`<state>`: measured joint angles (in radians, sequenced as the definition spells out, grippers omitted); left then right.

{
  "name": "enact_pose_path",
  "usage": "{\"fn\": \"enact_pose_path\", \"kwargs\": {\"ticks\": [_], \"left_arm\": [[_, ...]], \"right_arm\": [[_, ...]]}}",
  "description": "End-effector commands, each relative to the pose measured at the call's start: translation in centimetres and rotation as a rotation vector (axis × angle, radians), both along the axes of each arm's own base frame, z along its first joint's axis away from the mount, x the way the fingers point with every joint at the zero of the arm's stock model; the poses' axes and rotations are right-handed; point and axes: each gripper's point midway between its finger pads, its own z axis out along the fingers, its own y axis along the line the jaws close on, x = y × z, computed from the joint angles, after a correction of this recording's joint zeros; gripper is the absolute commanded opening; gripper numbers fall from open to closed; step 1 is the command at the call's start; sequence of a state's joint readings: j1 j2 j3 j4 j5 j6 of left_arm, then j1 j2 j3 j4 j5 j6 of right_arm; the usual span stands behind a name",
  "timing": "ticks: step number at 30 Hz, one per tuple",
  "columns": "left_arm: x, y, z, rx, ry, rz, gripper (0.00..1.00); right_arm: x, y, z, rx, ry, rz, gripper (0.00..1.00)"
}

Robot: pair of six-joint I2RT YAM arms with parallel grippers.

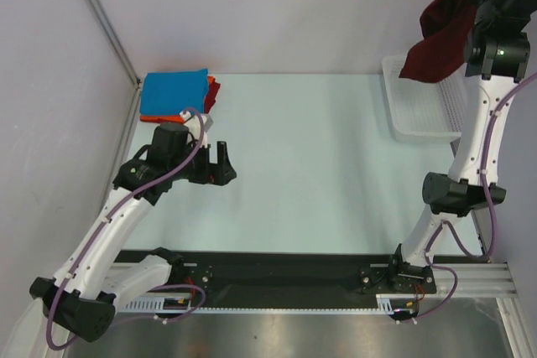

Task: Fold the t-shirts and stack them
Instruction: Grab the tshirt from the pile, then move the tshirt to the center of the board

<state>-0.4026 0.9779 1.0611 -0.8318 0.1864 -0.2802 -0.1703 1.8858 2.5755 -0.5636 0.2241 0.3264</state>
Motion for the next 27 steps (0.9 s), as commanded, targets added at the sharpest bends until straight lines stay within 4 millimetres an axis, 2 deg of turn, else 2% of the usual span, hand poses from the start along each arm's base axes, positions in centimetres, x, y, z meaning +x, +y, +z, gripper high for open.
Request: {"fn": "enact_pose_path", "kwargs": {"ticks": [1, 2, 3, 5, 6, 7, 8, 10, 12, 13, 14, 15, 16, 17, 18, 19, 20, 21, 22, 24, 25, 26, 27], "left_arm": [[0.0, -0.2, 0.7, -0.044, -0.025, 0.010, 0.96], [-0.1, -0.2, 0.8, -0.048, -0.025, 0.013, 0.96], [-0.2, -0.2, 0.9, -0.053, -0.025, 0.017, 0.96], [-0.2, -0.2, 1.6, -0.067, -0.031, 0.030, 0.96], [-0.2, -0.1, 1.9, -0.071, -0.032, 0.041, 0.96], [-0.1, -0.1, 2.3, -0.072, -0.042, 0.046, 0.96], [0.0, 0.1, 3.4, -0.076, -0.060, 0.055, 0.96], [0.5, 0.8, 4.4, -0.054, -0.084, 0.095, 0.96], [0.6, 1.4, 6.2, -0.046, -0.120, 0.126, 0.95], [0.7, 2.0, 6.9, -0.037, -0.140, 0.157, 0.95], [0.7, 2.2, 7.7, -0.044, -0.164, 0.170, 0.95], [0.7, 2.5, 8.2, -0.050, -0.181, 0.184, 0.95], [0.4, 2.8, 9.1, -0.064, -0.213, 0.197, 0.95], [0.2, 3.0, 9.7, -0.074, -0.232, 0.207, 0.95], [0.1, 3.2, 10.1, -0.085, -0.240, 0.221, 0.95], [-0.2, 3.3, 10.4, -0.092, -0.246, 0.225, 0.95], [-0.6, 3.4, 10.8, -0.098, -0.250, 0.228, 0.95], [-0.8, 3.5, 10.9, -0.103, -0.249, 0.231, 0.95], [-0.9, 3.5, 10.8, -0.101, -0.239, 0.231, 0.95], [-1.5, 3.7, 10.4, -0.095, -0.213, 0.237, 0.95], [-1.8, 3.8, 10.3, -0.095, -0.206, 0.239, 0.95], [-2.2, 3.8, 10.2, -0.098, -0.199, 0.235, 0.95], [-2.4, 3.8, 10.2, -0.103, -0.197, 0.234, 0.95]], "right_arm": [[-4.8, 4.5, 9.0, -0.092, -0.246, 0.071, 0.00], [-7.0, 4.9, 10.9, -0.103, -0.296, 0.076, 0.00], [-8.2, 5.2, 12.2, -0.106, -0.338, 0.081, 0.00], [-9.9, 6.0, 13.5, -0.084, -0.384, 0.114, 0.00], [-11.4, 6.6, 14.5, -0.039, -0.421, 0.149, 0.00], [-11.9, 7.2, 14.6, -0.019, -0.426, 0.180, 0.00], [-12.1, 8.7, 14.3, -0.008, -0.411, 0.252, 0.00], [-13.8, 10.3, 14.5, 0.001, -0.401, 0.299, 0.00], [-13.9, 12.1, 12.5, 0.029, -0.325, 0.374, 0.00], [-15.5, 12.5, 12.6, 0.059, -0.328, 0.402, 0.00], [-14.4, 14.6, 10.0, 0.084, -0.242, 0.486, 0.00], [-14.8, 16.2, 9.1, 0.101, -0.214, 0.545, 0.00], [-16.0, 17.4, 8.5, 0.116, -0.199, 0.589, 0.00], [-14.1, 18.8, 4.3, 0.156, -0.086, 0.619, 0.00], [-14.4, 21.6, 2.6, 0.180, -0.043, 0.694, 0.00], [-14.0, 23.3, 0.1, 0.205, 0.014, 0.734, 0.00], [-14.8, 25.1, -0.5, 0.226, 0.005, 0.786, 0.06], [-13.5, 27.0, -5.9, 0.255, 0.133, 0.804, 0.09], [-14.0, 29.9, -8.2, 0.279, 0.193, 0.868, 0.13], [-13.1, 33.8, -13.7, 0.323, 0.336, 0.952, 0.39], [-13.7, 36.0, -16.1, 0.320, 0.413, 0.997, 0.49], [-13.9, 36.6, -18.4, 0.306, 0.501, 0.992, 0.62], [-13.2, 37.3, -21.1, 0.271, 0.585, 0.976, 0.68]]}}
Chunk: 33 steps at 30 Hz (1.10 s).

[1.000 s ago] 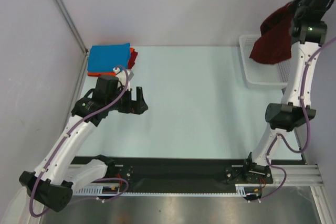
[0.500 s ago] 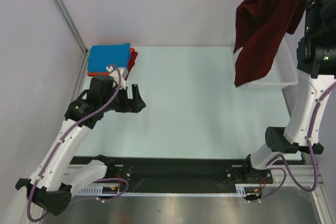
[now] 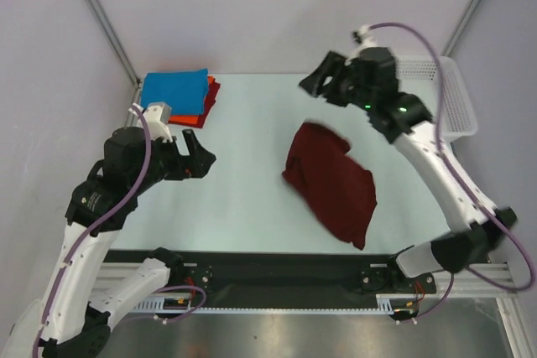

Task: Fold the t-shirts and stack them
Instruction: Move the tshirt to the center of the board

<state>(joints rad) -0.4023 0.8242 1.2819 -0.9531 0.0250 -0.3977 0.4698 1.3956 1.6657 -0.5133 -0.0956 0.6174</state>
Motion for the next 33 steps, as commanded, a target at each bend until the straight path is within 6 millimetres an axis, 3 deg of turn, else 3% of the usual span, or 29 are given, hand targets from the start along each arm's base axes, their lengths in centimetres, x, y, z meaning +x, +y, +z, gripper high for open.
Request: {"fn": "enact_pose_path", "kwargs": {"ticks": [1, 4, 7, 8, 10, 11, 12, 14, 15, 18, 19, 22, 26, 27, 30, 31, 33], "left_arm": [[-0.9, 0.5, 0.1, -0.018, 0.029, 0.026, 0.95], [-1.5, -0.1, -0.3, -0.039, 0.045, -0.011, 0.95], [-1.9, -1.7, -1.1, -0.082, 0.077, -0.087, 0.93], [-1.9, -2.1, -1.3, -0.093, 0.083, -0.105, 0.93], [-1.9, -3.1, -1.8, -0.124, 0.097, -0.146, 0.91], [-1.8, -3.4, -2.1, -0.129, 0.109, -0.151, 0.90], [-1.7, -3.7, -2.5, -0.134, 0.133, -0.149, 0.89], [-1.2, -4.8, -3.6, -0.117, 0.177, -0.173, 0.87], [-1.1, -5.4, -3.9, -0.109, 0.191, -0.180, 0.87], [-1.5, -9.0, -4.7, -0.072, 0.228, -0.277, 0.87], [-1.3, -9.9, -4.5, -0.075, 0.221, -0.295, 0.86], [-1.3, -12.1, -5.3, -0.090, 0.219, -0.329, 0.87], [-1.4, -13.6, -5.0, -0.173, 0.212, -0.356, 0.87], [-1.4, -13.9, -4.9, -0.178, 0.213, -0.367, 0.87], [-1.1, -14.3, -4.8, -0.168, 0.207, -0.371, 0.86], [-1.1, -14.4, -4.6, -0.167, 0.205, -0.374, 0.86], [-1.1, -14.4, -4.2, -0.174, 0.197, -0.374, 0.86]], "right_arm": [[0.1, 3.3, -6.6, -0.088, 0.184, 0.071, 0.75], [-1.0, 2.0, -10.5, -0.165, 0.309, 0.085, 0.78], [-3.2, 0.3, -12.1, -0.226, 0.353, 0.089, 0.73], [-4.1, -1.1, -14.8, -0.269, 0.417, 0.060, 0.69], [-5.6, -3.3, -15.5, -0.257, 0.457, 0.010, 0.64], [-7.1, -4.4, -18.2, -0.265, 0.536, 0.004, 0.60], [-7.0, -6.4, -19.0, -0.237, 0.575, -0.050, 0.57], [-8.4, -8.4, -20.0, -0.176, 0.626, -0.082, 0.47], [-8.8, -10.4, -22.0, -0.163, 0.683, -0.135, 0.44], [-10.5, -13.8, -24.5, -0.163, 0.803, -0.234, 0.36], [-11.4, -13.8, -25.2, -0.170, 0.845, -0.222, 0.33], [-14.6, -14.2, -27.9, -0.246, 0.952, -0.210, 0.40], [-18.6, -15.0, -29.3, -0.267, 1.040, -0.273, 0.53], [-19.1, -15.1, -28.9, -0.238, 1.010, -0.307, 0.55], [-19.6, -15.6, -30.3, -0.187, 0.966, -0.366, 0.57], [-19.9, -15.9, -31.9, -0.186, 0.980, -0.382, 0.55], [-19.7, -15.9, -33.1, -0.138, 1.000, -0.385, 0.53]]}}
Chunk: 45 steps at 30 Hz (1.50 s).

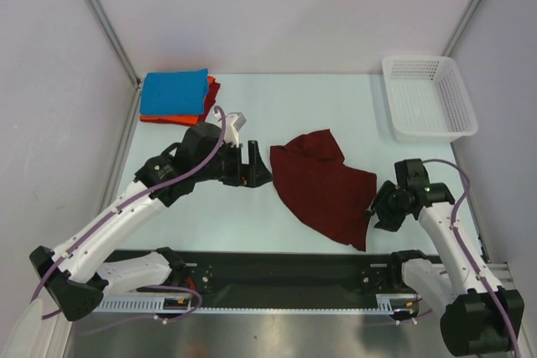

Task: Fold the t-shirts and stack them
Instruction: Move the tshirt to the center of the board, then flatten the tshirt out

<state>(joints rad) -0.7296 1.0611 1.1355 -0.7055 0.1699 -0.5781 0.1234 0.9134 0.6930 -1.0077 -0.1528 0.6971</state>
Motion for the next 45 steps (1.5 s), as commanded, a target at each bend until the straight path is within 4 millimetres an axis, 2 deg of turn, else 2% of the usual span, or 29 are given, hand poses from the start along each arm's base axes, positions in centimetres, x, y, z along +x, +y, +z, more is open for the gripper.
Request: {"fn": "enact_pose_path", "kwargs": {"ticks": [1, 5, 6, 13, 17, 21, 24, 25, 27, 28, 29, 30, 32, 33, 36, 37, 39, 40, 42, 43, 44, 45], "left_arm": [[0.3, -1.1, 2.5, -0.074, -0.042, -0.009, 0.86], [-0.1, -0.5, 3.0, -0.074, -0.050, 0.002, 0.86], [-0.2, -0.3, 2.9, -0.065, -0.046, 0.005, 0.86], [-0.5, 0.5, 3.0, -0.066, -0.054, 0.029, 0.86], [-0.7, 0.6, 2.8, -0.069, -0.049, 0.031, 0.86], [-0.7, 0.7, 2.6, -0.056, -0.047, 0.032, 0.86], [-0.6, 0.6, 2.6, -0.056, -0.045, 0.025, 0.87], [-0.6, 0.5, 2.8, -0.058, -0.046, 0.022, 0.87], [-0.6, 0.5, 2.8, -0.056, -0.047, 0.019, 0.87], [-0.6, 0.4, 2.8, -0.054, -0.046, 0.018, 0.87], [-0.5, 0.5, 2.7, -0.046, -0.049, 0.015, 0.87], [-0.5, 0.6, 2.7, -0.038, -0.049, 0.016, 0.87], [-0.2, 0.8, 2.9, -0.023, -0.063, 0.028, 0.87], [-0.1, 1.1, 2.9, -0.013, -0.066, 0.038, 0.87], [0.6, 1.8, 4.4, -0.012, -0.119, 0.086, 0.86], [0.8, 1.9, 5.1, -0.021, -0.138, 0.093, 0.86], [1.1, 2.2, 6.1, -0.026, -0.167, 0.115, 0.86], [1.2, 2.4, 6.9, -0.036, -0.187, 0.122, 0.86], [1.5, 2.8, 7.8, -0.038, -0.216, 0.147, 0.86], [1.5, 3.0, 8.5, -0.047, -0.234, 0.148, 0.86], [1.6, 3.1, 9.0, -0.050, -0.247, 0.155, 0.86], [1.7, 3.3, 9.3, -0.051, -0.258, 0.166, 0.86]], "right_arm": [[0.9, 0.0, -2.2, 0.058, 0.000, -0.066, 0.50], [1.8, -0.7, -3.7, 0.028, -0.008, -0.062, 0.44], [2.2, -0.2, -3.6, 0.065, -0.024, -0.054, 0.44], [3.5, -0.4, -4.7, 0.073, -0.052, -0.063, 0.51], [3.9, -0.5, -5.5, 0.069, -0.029, -0.064, 0.50], [4.5, -0.5, -5.4, 0.071, -0.058, -0.063, 0.46], [5.1, -0.7, -5.2, 0.061, -0.075, -0.063, 0.36], [5.2, -0.8, -5.0, 0.056, -0.077, -0.054, 0.23], [6.4, -0.9, -3.2, 0.049, -0.126, -0.042, 0.07], [6.3, -0.8, -2.4, 0.048, -0.125, -0.031, 0.00], [6.8, -0.8, -1.1, 0.051, -0.148, -0.024, 0.00], [8.3, -0.7, 1.8, 0.057, -0.214, -0.019, 0.00], [8.8, -0.7, 6.1, 0.059, -0.280, -0.025, 0.00], [10.2, -0.9, 10.8, 0.052, -0.393, -0.031, 0.00], [9.7, -1.7, 17.9, 0.019, -0.539, -0.060, 0.00], [9.6, -2.5, 22.2, 0.003, -0.634, -0.086, 0.00], [9.1, -3.2, 27.2, -0.039, -0.769, -0.088, 0.00], [8.5, -3.4, 32.3, -0.049, -0.914, -0.095, 0.00], [7.6, -4.6, 36.6, -0.096, -1.038, -0.145, 0.00], [6.1, -4.9, 40.9, -0.110, -1.148, -0.159, 0.00], [5.8, -5.2, 42.3, -0.133, -1.175, -0.168, 0.00], [6.5, -6.3, 43.4, -0.183, -1.178, -0.203, 0.00]]}}
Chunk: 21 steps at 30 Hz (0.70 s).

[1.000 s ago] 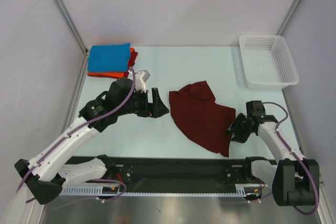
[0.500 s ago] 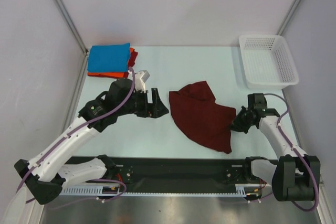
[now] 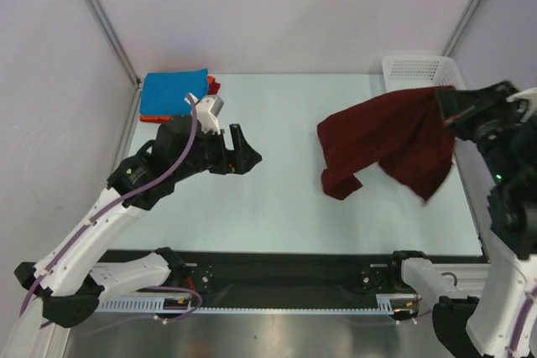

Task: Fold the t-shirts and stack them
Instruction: Flatten the tshirt out

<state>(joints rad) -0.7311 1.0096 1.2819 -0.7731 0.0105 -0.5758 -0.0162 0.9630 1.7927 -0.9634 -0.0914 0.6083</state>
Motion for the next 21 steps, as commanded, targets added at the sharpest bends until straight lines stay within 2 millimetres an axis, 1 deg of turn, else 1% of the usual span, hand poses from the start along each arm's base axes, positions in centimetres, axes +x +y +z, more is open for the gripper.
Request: {"fn": "enact_pose_path", "kwargs": {"ticks": [1, 2, 3, 5, 6, 7, 8, 9, 10, 11, 12, 13, 14, 15, 16, 17, 18, 19, 20, 21], "left_arm": [[0.3, 1.1, 4.0, -0.031, -0.123, 0.033, 0.86], [0.3, 1.2, 4.2, -0.030, -0.130, 0.034, 0.86], [0.3, 1.4, 4.4, -0.024, -0.136, 0.038, 0.86], [0.2, 1.6, 4.7, -0.023, -0.148, 0.043, 0.86], [0.2, 1.8, 4.8, -0.022, -0.148, 0.046, 0.87], [0.1, 2.0, 4.8, -0.023, -0.153, 0.051, 0.86], [0.0, 2.2, 4.8, -0.022, -0.154, 0.056, 0.86], [-0.2, 2.4, 4.8, -0.026, -0.154, 0.059, 0.86], [-0.2, 2.6, 4.5, -0.021, -0.153, 0.068, 0.87], [-0.7, 3.1, 4.7, -0.030, -0.159, 0.074, 0.87], [-0.8, 3.4, 4.6, -0.028, -0.159, 0.084, 0.87], [-0.9, 3.7, 4.3, -0.023, -0.155, 0.097, 0.87], [-1.3, 4.3, 4.4, -0.027, -0.160, 0.103, 0.87], [-1.4, 4.5, 4.2, -0.026, -0.158, 0.109, 0.87], [-1.6, 4.8, 3.9, -0.023, -0.151, 0.116, 0.87], [-1.7, 5.1, 3.6, -0.019, -0.145, 0.128, 0.88], [-2.0, 5.5, 3.7, -0.024, -0.151, 0.136, 0.88], [-2.1, 5.7, 3.5, -0.026, -0.142, 0.145, 0.88], [-2.3, 6.0, 3.4, -0.023, -0.139, 0.156, 0.88], [-2.6, 6.3, 3.5, -0.030, -0.139, 0.160, 0.88]], "right_arm": [[-1.4, -3.2, 4.2, -0.103, -0.067, -0.154, 0.00], [-2.8, -3.5, 7.3, -0.121, -0.152, -0.174, 0.00], [-2.2, -4.0, 7.5, -0.147, -0.140, -0.192, 0.00], [-2.6, -4.3, 8.7, -0.175, -0.167, -0.204, 0.00], [-2.6, -3.6, 9.2, -0.177, -0.181, -0.165, 0.00], [-1.7, -3.0, 8.7, -0.181, -0.161, -0.126, 0.00], [-1.1, -2.1, 8.3, -0.174, -0.148, -0.076, 0.00], [-0.1, -0.1, 7.1, -0.153, -0.117, 0.039, 0.00], [0.8, 0.9, 6.1, -0.129, -0.089, 0.097, 0.00], [1.6, 2.1, 5.2, -0.080, -0.064, 0.155, 0.00], [2.3, 4.5, 4.6, -0.040, -0.065, 0.278, 0.00], [4.0, 6.2, 1.0, -0.003, 0.029, 0.339, 0.00], [4.7, 8.0, -0.6, 0.034, 0.069, 0.375, 0.00], [4.7, 11.8, -0.7, 0.029, 0.036, 0.462, 0.00], [5.6, 14.0, -3.6, 0.026, 0.091, 0.491, 0.00], [6.4, 16.4, -5.1, 0.035, 0.117, 0.520, 0.01], [7.5, 18.4, -4.5, 0.082, 0.062, 0.532, 0.01], [7.6, 21.0, -6.0, 0.102, 0.092, 0.567, 0.02], [9.3, 22.8, -8.7, 0.115, 0.151, 0.577, 0.02], [10.8, 24.2, -8.3, 0.164, 0.117, 0.573, 0.03]]}}
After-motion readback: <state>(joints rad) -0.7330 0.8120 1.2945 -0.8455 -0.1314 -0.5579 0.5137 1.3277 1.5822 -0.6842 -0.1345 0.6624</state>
